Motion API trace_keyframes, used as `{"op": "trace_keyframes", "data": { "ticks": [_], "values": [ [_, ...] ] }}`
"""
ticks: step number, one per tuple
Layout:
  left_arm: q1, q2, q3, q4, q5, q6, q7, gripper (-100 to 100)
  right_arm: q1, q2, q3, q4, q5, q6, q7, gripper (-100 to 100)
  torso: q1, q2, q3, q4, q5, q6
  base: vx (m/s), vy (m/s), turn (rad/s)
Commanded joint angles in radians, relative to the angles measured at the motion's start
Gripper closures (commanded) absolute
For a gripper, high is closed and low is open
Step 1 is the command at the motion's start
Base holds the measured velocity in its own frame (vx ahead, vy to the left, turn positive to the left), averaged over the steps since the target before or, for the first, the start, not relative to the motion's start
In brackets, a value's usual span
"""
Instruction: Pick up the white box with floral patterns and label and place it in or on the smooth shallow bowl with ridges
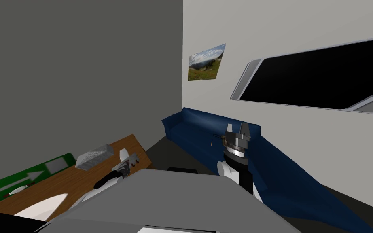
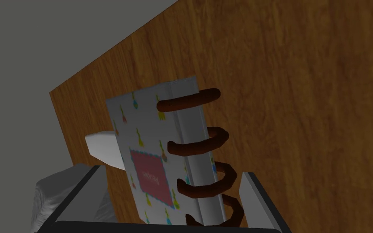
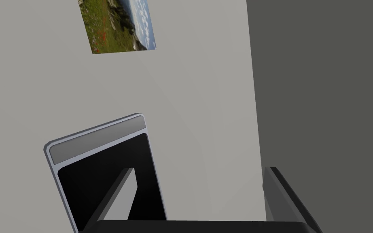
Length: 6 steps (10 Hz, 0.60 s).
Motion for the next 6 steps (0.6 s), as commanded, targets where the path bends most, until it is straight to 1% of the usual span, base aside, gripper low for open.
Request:
{"op": "trace_keyframes", "data": {
  "ticks": [1, 2, 3, 6],
  "values": [
    [0.000, 0.000, 0.000, 0.000, 0.000, 0.000, 0.000, -100, 0.000, 0.000, 0.000, 0.000, 0.000, 0.000, 0.000, 0, 0.000, 0.000, 0.000, 0.000, 0.000, 0.000, 0.011, 0.020, 0.002],
    [-0.001, -0.001, -0.001, 0.002, -0.001, -0.003, 0.000, 100, 0.000, 0.000, 0.000, 0.000, 0.000, 0.000, 0.000, 0, -0.001, 0.000, 0.000, 0.000, 0.000, 0.000, 0.000, 0.000, 0.000],
    [0.001, -0.003, -0.002, 0.004, 0.000, 0.000, 0.000, 100, 0.000, 0.000, 0.000, 0.000, 0.000, 0.000, 0.000, 0, -0.002, 0.001, 0.001, 0.002, -0.003, 0.001, 0.000, 0.000, 0.000],
    [0.001, -0.003, -0.002, 0.004, -0.001, 0.000, -0.001, 100, 0.000, 0.000, 0.000, 0.000, 0.000, 0.000, 0.000, 0, -0.003, 0.001, 0.001, 0.002, -0.003, 0.000, 0.000, 0.000, 0.000]
  ]
}}
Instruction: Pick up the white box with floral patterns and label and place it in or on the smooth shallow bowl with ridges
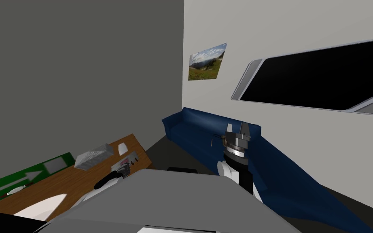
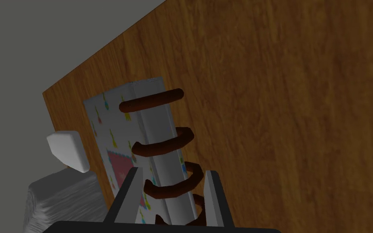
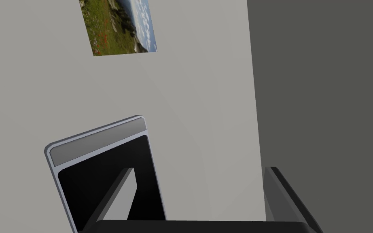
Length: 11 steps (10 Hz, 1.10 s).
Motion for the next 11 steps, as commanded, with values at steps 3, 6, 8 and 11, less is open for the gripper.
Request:
{"op": "trace_keyframes", "data": {
  "ticks": [3, 6, 8, 11],
  "values": [
    [0.025, 0.017, 0.006, -0.048, 0.018, 0.030, 0.005, 100, 0.000, 0.000, 0.000, 0.000, 0.000, 0.000, 0.000, 0, -0.002, 0.001, 0.001, 0.001, -0.001, 0.000, -0.016, -0.025, -0.019],
    [0.022, 0.046, -0.005, -0.064, 0.000, 0.039, 0.007, 100, 0.000, 0.000, 0.000, 0.000, 0.000, 0.000, 0.000, 0, -0.003, 0.001, 0.001, 0.001, -0.002, 0.000, -0.048, -0.013, 0.070],
    [0.024, 0.057, -0.007, -0.074, 0.001, 0.046, 0.008, 0, 0.000, 0.000, 0.000, 0.000, 0.000, 0.000, 0.000, 0, -0.001, 0.015, 0.008, 0.003, -0.002, -0.002, -0.179, 0.006, 0.163],
    [0.023, 0.043, -0.002, -0.068, 0.030, 0.096, 0.036, -100, 0.000, 0.000, 0.000, 0.000, 0.000, 0.000, 0.000, 0, -0.001, -0.007, -0.004, -0.001, -0.002, 0.000, 0.152, 0.013, -0.010]
  ]
}}
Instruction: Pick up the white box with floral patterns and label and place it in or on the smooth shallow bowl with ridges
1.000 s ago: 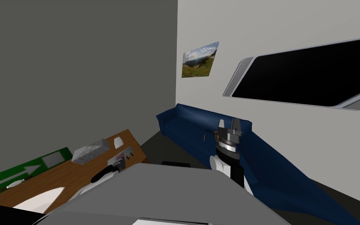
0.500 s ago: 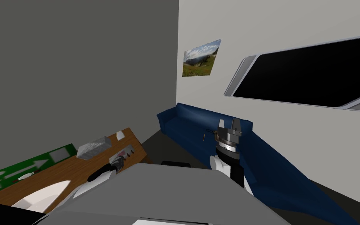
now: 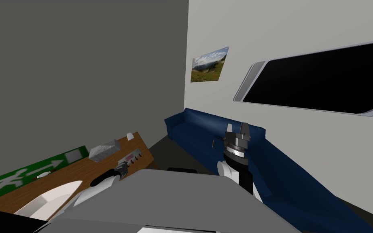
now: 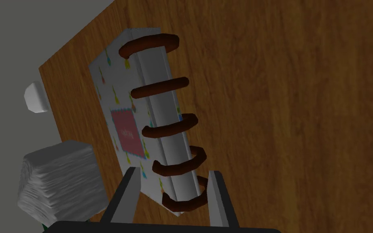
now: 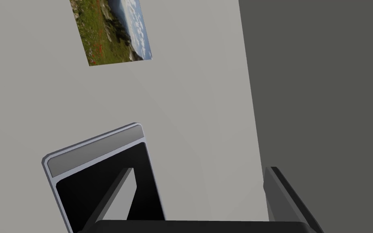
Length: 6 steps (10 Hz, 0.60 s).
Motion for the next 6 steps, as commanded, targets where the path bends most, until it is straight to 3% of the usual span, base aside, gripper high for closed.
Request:
{"op": "trace_keyframes", "data": {
  "ticks": [1, 2, 3, 6],
  "values": [
    [0.000, 0.000, 0.000, 0.000, 0.000, 0.000, 0.000, -100, 0.000, 0.000, 0.000, 0.000, 0.000, 0.000, 0.000, 0, 0.000, 0.000, 0.000, 0.000, 0.000, 0.000, 0.087, 0.004, -0.003],
    [-0.001, 0.000, 0.000, 0.001, 0.001, 0.002, 0.001, 0, 0.000, 0.000, 0.000, 0.000, 0.000, 0.000, 0.000, 0, 0.000, 0.005, 0.002, 0.001, 0.000, 0.000, 0.015, 0.001, 0.000],
    [-0.020, -0.010, -0.005, 0.037, -0.009, -0.022, -0.002, -100, 0.000, 0.000, 0.000, 0.000, 0.000, 0.000, 0.000, 0, -0.001, 0.009, 0.005, 0.002, 0.000, 0.000, 0.018, 0.029, 0.020],
    [-0.045, -0.023, -0.011, 0.081, -0.021, -0.052, -0.007, -100, 0.000, 0.000, 0.000, 0.000, 0.000, 0.000, 0.000, 0, 0.002, 0.011, 0.006, 0.002, 0.001, 0.000, 0.018, 0.049, 0.010]
  ]
}}
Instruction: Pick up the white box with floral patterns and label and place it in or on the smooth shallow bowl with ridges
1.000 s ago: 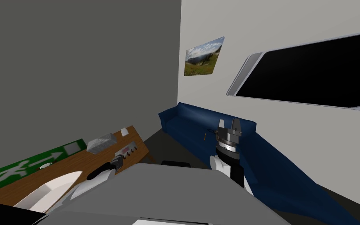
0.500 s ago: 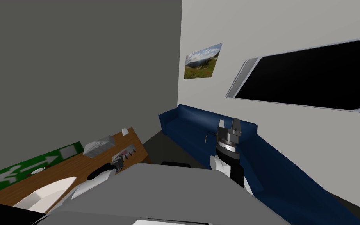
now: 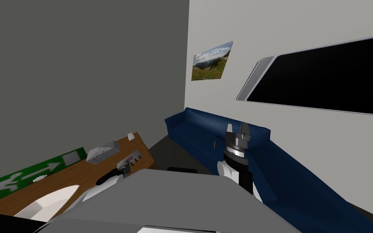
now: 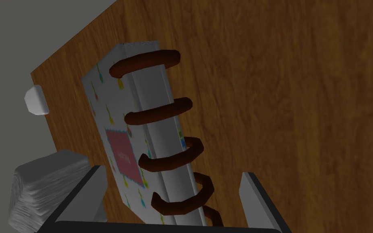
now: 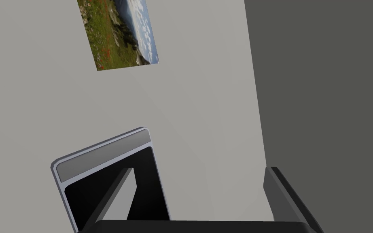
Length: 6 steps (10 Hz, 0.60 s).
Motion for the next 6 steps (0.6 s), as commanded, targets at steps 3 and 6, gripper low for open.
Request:
{"op": "trace_keyframes", "data": {
  "ticks": [3, 6],
  "values": [
    [0.000, -0.001, -0.001, 0.003, 0.000, -0.002, 0.000, 100, 0.000, 0.000, 0.000, 0.000, 0.000, 0.000, 0.000, 0, -0.003, 0.001, 0.001, 0.001, -0.001, 0.000, 0.002, 0.007, 0.000],
    [-0.001, -0.001, 0.000, 0.003, 0.000, -0.002, 0.001, 100, 0.000, 0.000, 0.000, 0.000, 0.000, 0.000, 0.000, 0, -0.004, 0.001, 0.001, 0.000, -0.002, 0.001, 0.000, 0.000, 0.000]
  ]
}}
